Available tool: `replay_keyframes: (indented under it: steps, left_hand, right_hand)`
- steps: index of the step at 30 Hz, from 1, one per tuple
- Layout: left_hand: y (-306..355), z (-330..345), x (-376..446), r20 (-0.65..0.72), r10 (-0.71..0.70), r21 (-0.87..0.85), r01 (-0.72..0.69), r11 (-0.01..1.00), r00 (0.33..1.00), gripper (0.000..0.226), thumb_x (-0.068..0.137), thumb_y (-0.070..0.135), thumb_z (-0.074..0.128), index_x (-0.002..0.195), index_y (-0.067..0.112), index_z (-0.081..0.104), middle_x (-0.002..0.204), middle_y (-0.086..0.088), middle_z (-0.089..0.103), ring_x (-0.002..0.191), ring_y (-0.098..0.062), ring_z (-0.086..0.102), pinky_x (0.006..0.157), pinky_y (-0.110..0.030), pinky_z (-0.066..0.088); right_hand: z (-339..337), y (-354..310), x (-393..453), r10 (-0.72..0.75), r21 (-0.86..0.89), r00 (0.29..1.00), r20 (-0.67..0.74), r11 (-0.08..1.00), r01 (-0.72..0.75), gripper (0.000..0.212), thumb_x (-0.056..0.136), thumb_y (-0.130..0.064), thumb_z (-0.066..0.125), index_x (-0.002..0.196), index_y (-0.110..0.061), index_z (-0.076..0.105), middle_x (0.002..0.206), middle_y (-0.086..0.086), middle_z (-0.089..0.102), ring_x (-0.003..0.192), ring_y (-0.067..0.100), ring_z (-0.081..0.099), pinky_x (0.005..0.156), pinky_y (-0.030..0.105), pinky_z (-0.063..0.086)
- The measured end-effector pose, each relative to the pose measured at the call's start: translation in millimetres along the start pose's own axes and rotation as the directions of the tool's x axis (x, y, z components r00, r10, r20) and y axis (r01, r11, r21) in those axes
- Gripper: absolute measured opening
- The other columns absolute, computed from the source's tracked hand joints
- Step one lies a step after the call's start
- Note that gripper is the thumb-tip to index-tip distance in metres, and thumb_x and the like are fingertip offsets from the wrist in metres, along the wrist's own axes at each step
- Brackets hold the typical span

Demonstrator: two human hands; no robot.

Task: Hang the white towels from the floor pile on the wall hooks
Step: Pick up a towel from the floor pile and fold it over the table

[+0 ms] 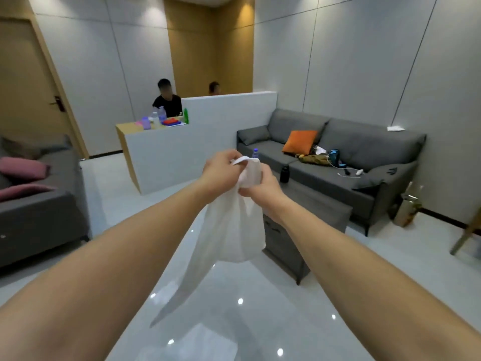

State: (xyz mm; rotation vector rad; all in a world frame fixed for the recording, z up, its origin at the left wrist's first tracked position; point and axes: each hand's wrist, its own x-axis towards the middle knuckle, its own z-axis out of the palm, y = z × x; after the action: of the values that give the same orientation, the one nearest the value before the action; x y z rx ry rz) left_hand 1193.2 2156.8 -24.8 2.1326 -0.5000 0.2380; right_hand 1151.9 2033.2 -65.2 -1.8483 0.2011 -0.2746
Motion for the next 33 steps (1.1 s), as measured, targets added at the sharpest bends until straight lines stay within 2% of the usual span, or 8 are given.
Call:
replay_keyframes:
  steps: [3, 5, 7, 10, 14, 22, 30, 33]
  left_hand:
    - [36, 52, 24, 0.045, 0.010, -0.013, -0.009, 1.000, 0.999, 0.018, 0.090, 0.042, 0.058, 0.088, 0.027, 0.068, 0.080, 0.009, 0.065, 0.082, -0.014, 0.062, 0.077, -0.037, 0.055]
    - [57, 85, 41, 0.085, 0.000, -0.033, 0.003, 0.999, 0.996, 0.021, 0.088, 0.042, 0.059, 0.088, 0.024, 0.069, 0.083, 0.002, 0.067, 0.084, -0.016, 0.063, 0.080, -0.042, 0.055]
    - [75, 118, 55, 0.165, -0.016, -0.076, 0.029, 0.997, 0.986, 0.021, 0.085, 0.039, 0.059, 0.088, 0.021, 0.070, 0.089, -0.006, 0.069, 0.088, -0.020, 0.065, 0.079, -0.044, 0.055]
    - [99, 167, 71, 0.243, -0.009, -0.129, 0.042, 0.991, 0.970, 0.011, 0.081, 0.034, 0.063, 0.081, 0.033, 0.073, 0.083, 0.007, 0.071, 0.086, -0.013, 0.067, 0.066, -0.032, 0.056]
    - [119, 221, 97, 0.265, 0.015, -0.122, 0.017, 0.992, 0.964, 0.008, 0.087, 0.034, 0.066, 0.083, 0.031, 0.073, 0.091, 0.002, 0.071, 0.095, -0.018, 0.065, 0.081, -0.038, 0.056]
    - [119, 279, 181, 0.159, 0.022, -0.087, -0.009, 0.996, 0.987, 0.013, 0.089, 0.034, 0.063, 0.080, 0.029, 0.071, 0.086, 0.005, 0.069, 0.091, -0.014, 0.061, 0.076, -0.031, 0.051]
    - [78, 312, 321, 0.043, 0.043, -0.038, -0.041, 0.998, 0.998, 0.015, 0.087, 0.034, 0.064, 0.080, 0.026, 0.074, 0.078, 0.009, 0.068, 0.083, -0.007, 0.059, 0.064, -0.023, 0.044]
    - [53, 319, 381, 0.015, 0.036, -0.016, -0.036, 0.999, 0.999, 0.017, 0.087, 0.032, 0.064, 0.080, 0.021, 0.075, 0.075, 0.012, 0.067, 0.084, -0.012, 0.059, 0.063, -0.019, 0.043]
  right_hand:
    - [-63, 20, 18, -0.022, -0.064, 0.998, -0.057, 0.998, 0.018, 0.012, 0.082, -0.024, 0.069, 0.094, -0.023, 0.070, 0.088, -0.005, 0.070, 0.087, 0.015, 0.066, 0.071, 0.031, 0.054]
    - [-110, 31, 28, -0.035, -0.116, 0.996, -0.084, 0.993, 0.025, 0.017, 0.085, -0.032, 0.064, 0.073, -0.021, 0.069, 0.069, -0.009, 0.066, 0.072, 0.012, 0.063, 0.058, 0.026, 0.046]
    - [-154, 42, 39, -0.034, -0.127, 0.995, -0.098, 0.992, 0.021, 0.020, 0.087, -0.035, 0.061, 0.077, -0.020, 0.070, 0.074, -0.006, 0.067, 0.074, 0.014, 0.063, 0.061, 0.028, 0.047]
    - [-208, 52, 53, -0.067, -0.152, 0.993, -0.101, 0.987, 0.051, 0.037, 0.091, -0.045, 0.058, 0.086, -0.010, 0.071, 0.077, 0.003, 0.064, 0.073, 0.017, 0.059, 0.064, 0.034, 0.045]
    - [-262, 66, 76, -0.073, -0.194, 0.994, -0.084, 0.979, 0.055, 0.035, 0.093, -0.044, 0.057, 0.082, -0.014, 0.070, 0.074, 0.004, 0.059, 0.071, 0.016, 0.055, 0.061, 0.032, 0.041]
    - [-327, 95, 151, -0.012, -0.243, 1.000, 0.017, 0.970, 0.016, 0.024, 0.076, -0.043, 0.078, 0.083, -0.021, 0.074, 0.083, -0.001, 0.074, 0.080, 0.016, 0.071, 0.074, 0.037, 0.059]
    - [-344, 127, 298, 0.072, -0.273, 0.997, 0.023, 0.960, -0.063, 0.031, 0.073, -0.029, 0.085, 0.079, -0.003, 0.069, 0.090, 0.017, 0.073, 0.079, 0.025, 0.070, 0.080, 0.046, 0.056]
    - [-340, 132, 368, 0.067, -0.292, 0.998, 0.016, 0.955, -0.059, 0.035, 0.073, -0.029, 0.084, 0.074, -0.002, 0.063, 0.082, 0.017, 0.070, 0.076, 0.030, 0.066, 0.070, 0.043, 0.053]
